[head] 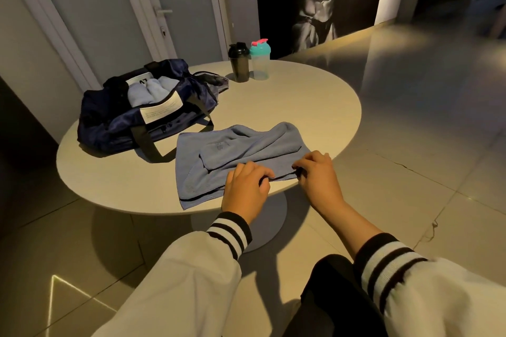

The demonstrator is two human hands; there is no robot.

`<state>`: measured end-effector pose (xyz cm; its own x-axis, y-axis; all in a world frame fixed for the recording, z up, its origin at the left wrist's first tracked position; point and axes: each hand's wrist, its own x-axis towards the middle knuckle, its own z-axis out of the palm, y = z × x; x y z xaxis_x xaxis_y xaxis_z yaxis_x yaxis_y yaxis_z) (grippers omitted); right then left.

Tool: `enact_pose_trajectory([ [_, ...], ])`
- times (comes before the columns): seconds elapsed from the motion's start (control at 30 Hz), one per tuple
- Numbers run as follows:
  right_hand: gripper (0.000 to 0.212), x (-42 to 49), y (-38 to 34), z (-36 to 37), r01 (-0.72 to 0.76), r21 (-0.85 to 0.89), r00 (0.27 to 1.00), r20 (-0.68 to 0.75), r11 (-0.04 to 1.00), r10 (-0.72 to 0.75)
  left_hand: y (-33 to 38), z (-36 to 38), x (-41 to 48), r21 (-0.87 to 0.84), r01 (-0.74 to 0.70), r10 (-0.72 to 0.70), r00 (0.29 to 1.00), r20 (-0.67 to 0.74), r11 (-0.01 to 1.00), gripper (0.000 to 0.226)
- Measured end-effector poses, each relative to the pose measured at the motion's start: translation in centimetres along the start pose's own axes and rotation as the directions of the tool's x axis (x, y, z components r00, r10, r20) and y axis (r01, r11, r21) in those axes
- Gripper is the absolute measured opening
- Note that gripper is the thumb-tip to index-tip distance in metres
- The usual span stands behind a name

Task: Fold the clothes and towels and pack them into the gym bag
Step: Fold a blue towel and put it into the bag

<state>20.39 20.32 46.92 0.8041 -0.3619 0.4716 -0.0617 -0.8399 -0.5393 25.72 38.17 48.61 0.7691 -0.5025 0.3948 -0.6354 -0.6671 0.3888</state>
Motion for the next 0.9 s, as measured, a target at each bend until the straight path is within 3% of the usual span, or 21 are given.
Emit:
enact_pose_trajectory([
  [0.07, 0.022, -0.1, -0.7, 0.4, 0.094, -0.093, 0.995, -0.037, 0.991, -0.097, 0.0, 0.1, 0.1, 0.006, -0.009, 0.009, 1.000, -0.002, 1.000, 0.020],
  [0.2, 0.022, -0.6, -1.7, 0.8, 0.216, -0.126, 0.976, 0.041, 0.968, -0.212, 0.4, 0.1, 0.2, 0.045, -0.036, 0.037, 0.999, -0.009, 0.998, 0.019],
  [0.43, 0.025, -0.7, -2.3, -0.2, -0.034, -0.325, 0.999, -0.008, 0.945, 0.033, 0.8, 0.4, 0.2, -0.094, -0.091, 0.096, 0.994, 0.050, 0.991, 0.023],
  [0.6, 0.030, 1.0, -4.2, 0.6, 0.009, -0.038, 0.992, 0.128, 0.999, -0.004, 1.1, -1.0, 0.7, -0.286, -0.061, 0.095, 0.990, 0.104, 0.956, 0.026],
  [0.67, 0.032, 1.5, -3.8, 0.7, -0.016, -0.035, 0.986, 0.168, 0.999, 0.021, -0.3, -2.5, 1.0, -0.349, -0.017, 0.030, 0.999, 0.033, 0.937, 0.024],
  [0.73, 0.030, 1.7, -2.9, 0.7, -0.040, -0.086, 0.983, 0.178, 0.996, 0.055, -2.8, -3.7, 1.8, -0.282, 0.030, -0.045, 0.998, -0.048, 0.959, 0.024],
  [0.8, 0.028, 2.2, -2.4, 0.5, -0.073, -0.173, 0.979, 0.174, 0.982, 0.104, -5.7, -4.4, 3.1, -0.129, 0.131, -0.127, 0.991, 0.036, 0.983, 0.034],
  [0.9, 0.028, 3.6, -3.1, 0.5, -0.110, -0.331, 0.962, 0.204, 0.937, 0.184, -8.1, -4.8, 4.1, -0.009, 0.192, -0.180, 0.936, 0.303, 0.981, 0.050],
])
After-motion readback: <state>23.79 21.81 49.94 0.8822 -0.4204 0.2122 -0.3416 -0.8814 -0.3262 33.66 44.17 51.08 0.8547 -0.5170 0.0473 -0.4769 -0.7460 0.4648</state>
